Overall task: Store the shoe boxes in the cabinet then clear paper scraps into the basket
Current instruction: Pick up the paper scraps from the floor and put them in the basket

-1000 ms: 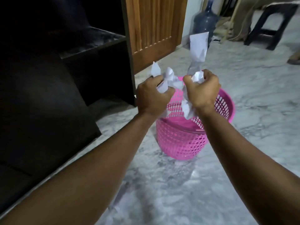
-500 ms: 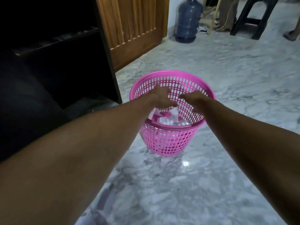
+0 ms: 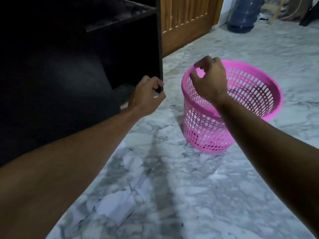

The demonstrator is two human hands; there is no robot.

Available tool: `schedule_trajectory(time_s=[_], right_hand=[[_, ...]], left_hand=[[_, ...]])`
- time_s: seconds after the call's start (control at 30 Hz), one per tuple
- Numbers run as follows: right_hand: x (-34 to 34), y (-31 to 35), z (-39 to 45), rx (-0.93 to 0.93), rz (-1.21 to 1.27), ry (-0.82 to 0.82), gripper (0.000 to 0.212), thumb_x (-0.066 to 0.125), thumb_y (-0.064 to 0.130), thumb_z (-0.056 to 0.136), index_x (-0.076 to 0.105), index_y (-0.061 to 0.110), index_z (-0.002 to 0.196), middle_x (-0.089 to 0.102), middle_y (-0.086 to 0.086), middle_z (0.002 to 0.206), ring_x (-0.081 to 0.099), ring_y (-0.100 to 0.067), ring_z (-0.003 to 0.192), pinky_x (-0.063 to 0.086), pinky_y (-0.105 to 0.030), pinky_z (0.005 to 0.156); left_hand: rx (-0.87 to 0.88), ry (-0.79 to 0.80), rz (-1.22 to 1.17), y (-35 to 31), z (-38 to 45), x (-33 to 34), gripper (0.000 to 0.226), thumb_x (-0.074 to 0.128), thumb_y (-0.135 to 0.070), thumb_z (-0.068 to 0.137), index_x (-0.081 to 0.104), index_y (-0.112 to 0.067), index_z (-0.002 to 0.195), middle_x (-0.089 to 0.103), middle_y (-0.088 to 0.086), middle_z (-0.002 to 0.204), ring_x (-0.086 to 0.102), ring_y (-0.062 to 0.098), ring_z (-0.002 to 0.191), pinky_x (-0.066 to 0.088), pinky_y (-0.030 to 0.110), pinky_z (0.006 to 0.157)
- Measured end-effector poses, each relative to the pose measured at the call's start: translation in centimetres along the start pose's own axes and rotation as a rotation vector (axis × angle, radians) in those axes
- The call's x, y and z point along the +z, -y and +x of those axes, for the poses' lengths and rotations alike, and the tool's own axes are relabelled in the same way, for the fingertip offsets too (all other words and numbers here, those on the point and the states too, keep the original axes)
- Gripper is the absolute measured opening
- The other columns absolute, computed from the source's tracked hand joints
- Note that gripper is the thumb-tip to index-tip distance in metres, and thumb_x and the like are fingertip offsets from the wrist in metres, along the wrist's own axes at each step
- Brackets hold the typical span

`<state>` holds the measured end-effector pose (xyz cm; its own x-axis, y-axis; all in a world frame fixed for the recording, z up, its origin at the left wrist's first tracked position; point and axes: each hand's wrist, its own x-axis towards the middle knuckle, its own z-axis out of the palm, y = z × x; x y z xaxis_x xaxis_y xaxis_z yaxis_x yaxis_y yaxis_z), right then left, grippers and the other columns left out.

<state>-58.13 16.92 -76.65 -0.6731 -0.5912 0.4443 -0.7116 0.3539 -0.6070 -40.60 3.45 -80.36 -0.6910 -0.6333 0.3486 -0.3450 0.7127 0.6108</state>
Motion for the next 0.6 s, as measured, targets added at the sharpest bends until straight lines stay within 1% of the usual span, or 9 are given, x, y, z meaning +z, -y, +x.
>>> schedule_trajectory(time_s=[0.1, 0.17, 0.2, 0.27, 0.37, 0.43, 0.47, 0.53, 0.6], right_hand=[[4.5, 3.7, -2.8, -0.149, 0.094, 0.047, 0.030, 0.060, 0.033, 0.086, 0.068, 0.014, 0.108, 0.062, -0.011, 0.111, 0.060, -0.028, 0.104, 0.047, -0.033, 0.086], [7.9, 5.5, -5.4, -0.209, 0.125, 0.127, 0.030, 0.060, 0.033, 0.086, 0.067, 0.014, 0.108, 0.061, -0.011, 0.110, 0.058, -0.029, 0.104, 0.048, -0.034, 0.086], [9.5, 6.1, -6.9, -0.232, 0.122, 0.175, 0.033, 0.061, 0.034, 0.086, 0.067, 0.012, 0.110, 0.060, -0.012, 0.110, 0.057, -0.029, 0.106, 0.047, -0.034, 0.086], [12.8, 6.8, -10.8, -0.267, 0.111, 0.303, 0.046, 0.063, 0.043, 0.086, 0.064, 0.012, 0.118, 0.059, -0.011, 0.118, 0.055, -0.030, 0.111, 0.048, -0.037, 0.090], [16.6, 5.6, -17.8, -0.324, 0.055, 0.550, 0.079, 0.068, 0.067, 0.077, 0.052, 0.024, 0.141, 0.050, -0.006, 0.139, 0.050, -0.030, 0.125, 0.049, -0.050, 0.100], [19.3, 4.1, -22.7, -0.366, -0.050, 0.747, 0.109, 0.066, 0.085, 0.065, 0.033, 0.035, 0.156, 0.032, -0.007, 0.161, 0.036, -0.034, 0.144, 0.040, -0.057, 0.111], [20.3, 3.3, -24.8, -0.369, -0.106, 0.844, 0.122, 0.062, 0.094, 0.059, 0.020, 0.041, 0.161, 0.018, -0.007, 0.169, 0.023, -0.037, 0.153, 0.032, -0.062, 0.117], [22.0, 1.6, -27.8, -0.343, -0.201, 0.969, 0.139, 0.054, 0.105, 0.048, -0.005, 0.049, 0.161, -0.012, -0.005, 0.174, -0.005, -0.037, 0.160, 0.013, -0.065, 0.123], [24.2, 0.7, -29.7, -0.337, -0.253, 1.013, 0.145, 0.051, 0.108, 0.044, -0.018, 0.050, 0.158, -0.027, -0.007, 0.171, -0.017, -0.038, 0.159, 0.004, -0.067, 0.125]], left_hand=[[-0.105, -0.034, 0.018, 5.4, -5.4, -2.1, 0.024, 0.075, -0.021, 0.088, 0.070, -0.015, 0.111, 0.055, 0.002, 0.106, 0.059, 0.015, 0.091, 0.053, 0.031, 0.084], [-0.196, -0.073, 0.060, 8.9, -9.8, -3.1, 0.024, 0.075, -0.021, 0.088, 0.070, -0.014, 0.111, 0.053, 0.001, 0.104, 0.058, 0.015, 0.090, 0.050, 0.030, 0.084], [-0.236, -0.091, 0.089, 10.5, -12.1, -3.5, 0.026, 0.074, -0.023, 0.087, 0.070, -0.016, 0.112, 0.053, 0.002, 0.105, 0.059, 0.018, 0.093, 0.051, 0.033, 0.086], [-0.359, -0.116, 0.170, 13.8, -17.6, -4.3, 0.031, 0.073, -0.029, 0.087, 0.068, -0.021, 0.117, 0.054, 0.004, 0.112, 0.058, 0.025, 0.106, 0.050, 0.041, 0.093], [-0.596, -0.164, 0.328, 17.0, -26.5, -4.4, 0.046, 0.074, -0.043, 0.085, 0.062, -0.030, 0.128, 0.050, 0.003, 0.131, 0.049, 0.031, 0.128, 0.040, 0.051, 0.104], [-0.791, -0.197, 0.459, 18.7, -32.6, -4.1, 0.067, 0.072, -0.062, 0.080, 0.053, -0.037, 0.139, 0.040, 0.004, 0.150, 0.036, 0.034, 0.143, 0.029, 0.061, 0.113], [-0.906, -0.178, 0.487, 19.4, -35.5, -3.8, 0.081, 0.069, -0.072, 0.077, 0.043, -0.041, 0.147, 0.029, 0.006, 0.160, 0.026, 0.036, 0.150, 0.023, 0.067, 0.115], [-1.071, -0.099, 0.457, 20.4, -40.4, -2.8, 0.106, 0.061, -0.089, 0.068, 0.019, -0.050, 0.157, 0.005, 0.005, 0.171, 0.005, 0.038, 0.158, 0.013, 0.074, 0.116], [-1.094, -0.062, 0.420, 21.0, -45.0, -1.3, 0.117, 0.055, -0.096, 0.063, 0.007, -0.051, 0.160, -0.001, 0.007, 0.173, 0.001, 0.039, 0.159, 0.013, 0.075, 0.116]])
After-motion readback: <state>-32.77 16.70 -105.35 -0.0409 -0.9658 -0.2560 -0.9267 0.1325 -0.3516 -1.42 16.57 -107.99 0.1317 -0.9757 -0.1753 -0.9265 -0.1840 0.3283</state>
